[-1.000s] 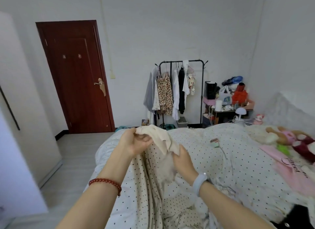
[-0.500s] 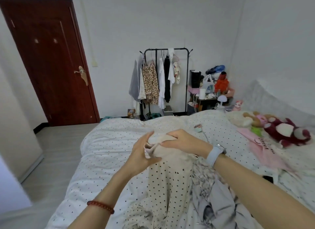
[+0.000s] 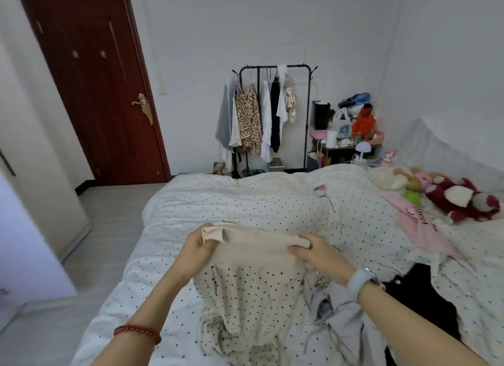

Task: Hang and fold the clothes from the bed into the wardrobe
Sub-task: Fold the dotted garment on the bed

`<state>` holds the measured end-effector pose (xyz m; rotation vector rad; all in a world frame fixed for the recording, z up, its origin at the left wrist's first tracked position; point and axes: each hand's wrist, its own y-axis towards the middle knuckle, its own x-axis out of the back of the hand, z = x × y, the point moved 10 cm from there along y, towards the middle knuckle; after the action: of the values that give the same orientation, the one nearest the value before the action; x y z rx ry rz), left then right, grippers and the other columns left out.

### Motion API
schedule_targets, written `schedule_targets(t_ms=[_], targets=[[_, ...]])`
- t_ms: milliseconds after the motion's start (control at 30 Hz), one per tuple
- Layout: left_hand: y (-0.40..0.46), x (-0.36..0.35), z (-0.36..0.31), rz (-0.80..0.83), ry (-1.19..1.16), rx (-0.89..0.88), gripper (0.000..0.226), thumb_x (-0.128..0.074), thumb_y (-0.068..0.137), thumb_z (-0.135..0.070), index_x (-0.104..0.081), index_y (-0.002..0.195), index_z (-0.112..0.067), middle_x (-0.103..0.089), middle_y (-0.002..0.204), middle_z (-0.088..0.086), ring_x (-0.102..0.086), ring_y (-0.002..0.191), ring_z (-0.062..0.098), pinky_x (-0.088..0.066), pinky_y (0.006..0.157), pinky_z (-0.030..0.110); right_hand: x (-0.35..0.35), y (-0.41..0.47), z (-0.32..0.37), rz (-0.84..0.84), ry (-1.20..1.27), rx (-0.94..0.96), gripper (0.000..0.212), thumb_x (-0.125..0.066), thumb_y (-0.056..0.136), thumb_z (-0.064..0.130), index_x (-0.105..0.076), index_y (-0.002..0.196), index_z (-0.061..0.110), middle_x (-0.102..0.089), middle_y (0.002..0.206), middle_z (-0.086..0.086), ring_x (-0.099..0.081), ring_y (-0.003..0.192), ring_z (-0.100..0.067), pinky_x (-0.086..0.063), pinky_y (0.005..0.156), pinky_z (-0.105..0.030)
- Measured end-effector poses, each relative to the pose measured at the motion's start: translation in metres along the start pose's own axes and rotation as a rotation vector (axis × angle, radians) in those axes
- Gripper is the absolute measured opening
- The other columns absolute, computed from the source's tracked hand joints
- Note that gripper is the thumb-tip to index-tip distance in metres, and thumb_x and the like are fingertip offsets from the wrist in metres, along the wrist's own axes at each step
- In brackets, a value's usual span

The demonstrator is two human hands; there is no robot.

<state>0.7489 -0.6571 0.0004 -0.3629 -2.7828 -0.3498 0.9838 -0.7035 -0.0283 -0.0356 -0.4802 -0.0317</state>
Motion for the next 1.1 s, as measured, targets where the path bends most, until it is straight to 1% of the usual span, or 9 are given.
schedule_targets(t_ms=[133,267,400,500,667,767,933,1000,1100], targets=[[-0.054,0.001,0.026,0.125,0.076,0.277,0.012,-0.053,0.091,-0.017,-0.058,0.084,-0.009,-0.049,0.068,-0.001,-0.043,0.057,0.010,-0.033,0.054,0.019,-0.031,-0.033,-0.012,0.149,0.088,-0.040,0.022,-0.045,0.097,0.026,-0.060,0.092,0.010,-0.059,0.088,0.001,-0.055,0.084,-0.012,-0.041,0.067,-0.011],[-0.134,-0.009,0.040,0.313,0.017,0.510,0.050,-0.070,0.058,-0.036,-0.064,0.093,-0.002,-0.059,0.082,0.009,-0.054,0.078,0.020,-0.036,0.071,0.029,-0.086,-0.094,-0.023,0.600,-0.078,-0.167,0.021,-0.050,0.095,0.030,-0.055,0.079,0.017,-0.053,0.079,0.004,-0.050,0.074,-0.008,-0.039,0.065,-0.014],[-0.171,-0.011,0.004,0.303,-0.309,0.471,0.049,-0.086,0.037,-0.028,-0.075,0.082,-0.013,-0.071,0.080,0.008,-0.067,0.075,0.022,-0.051,0.063,0.027,-0.102,-0.131,0.022,0.811,0.254,-0.175,0.008,-0.067,0.082,0.019,-0.061,0.083,0.015,-0.064,0.076,0.004,-0.061,0.066,-0.006,-0.050,0.061,-0.018],[-0.155,0.025,-0.021,0.037,-0.462,0.375,0.043,-0.082,0.059,-0.023,-0.066,0.098,-0.014,-0.072,0.085,0.006,-0.070,0.073,0.014,-0.055,0.059,0.024,-0.077,-0.110,0.078,0.538,0.567,-0.030,0.002,-0.064,0.083,0.013,-0.063,0.082,0.011,-0.069,0.072,-0.001,-0.066,0.063,-0.011,-0.053,0.058,-0.022],[-0.135,0.048,-0.042,-0.055,-0.335,0.309,0.021,-0.057,0.090,-0.013,-0.059,0.111,-0.009,-0.068,0.107,0.008,-0.067,0.094,0.015,-0.055,0.074,0.023,-0.020,-0.061,0.107,-0.096,0.166,0.232,0.016,-0.046,0.096,0.009,-0.058,0.085,0.007,-0.055,0.085,-0.008,-0.051,0.082,-0.018,-0.037,0.062,-0.017],[-0.136,0.035,-0.051,0.034,-0.301,0.225,0.036,-0.069,0.076,-0.011,-0.058,0.110,-0.014,-0.068,0.106,0.005,-0.066,0.096,0.014,-0.053,0.078,0.023,-0.014,-0.057,0.104,-0.166,-0.024,0.296,0.032,-0.040,0.090,-0.004,-0.062,0.112,0.004,-0.052,0.106,-0.010,-0.048,0.100,-0.019,-0.037,0.082,-0.021],[-0.145,0.010,-0.036,0.243,-0.317,0.305,0.087,-0.070,0.061,-0.069,-0.052,0.127,-0.015,-0.062,0.126,0.005,-0.056,0.119,0.019,-0.044,0.101,0.035,-0.013,-0.067,0.089,-0.257,-0.232,0.280,0.035,-0.039,0.093,0.004,-0.066,0.111,0.016,-0.054,0.097,-0.006,-0.054,0.089,-0.023,-0.045,0.079,-0.032],[-0.143,0.007,-0.024,0.214,-0.380,0.383,0.081,-0.049,0.071,-0.078,-0.054,0.127,-0.019,-0.062,0.126,0.004,-0.056,0.120,0.019,-0.039,0.106,0.040,-0.016,-0.067,0.071,-0.195,-0.011,0.169,0.033,-0.036,0.095,0.005,-0.065,0.106,0.016,-0.065,0.086,-0.005,-0.056,0.072,-0.019,-0.046,0.063,-0.028],[-0.135,0.006,-0.018,0.136,-0.301,0.358,0.058,-0.056,0.080,-0.055,-0.060,0.119,-0.012,-0.067,0.115,0.007,-0.063,0.108,0.020,-0.048,0.096,0.035,-0.040,-0.070,0.042,0.002,0.494,-0.130,0.022,-0.036,0.100,0.010,-0.056,0.102,0.018,-0.067,0.081,-0.012,-0.064,0.071,-0.025,-0.053,0.059,-0.033]])
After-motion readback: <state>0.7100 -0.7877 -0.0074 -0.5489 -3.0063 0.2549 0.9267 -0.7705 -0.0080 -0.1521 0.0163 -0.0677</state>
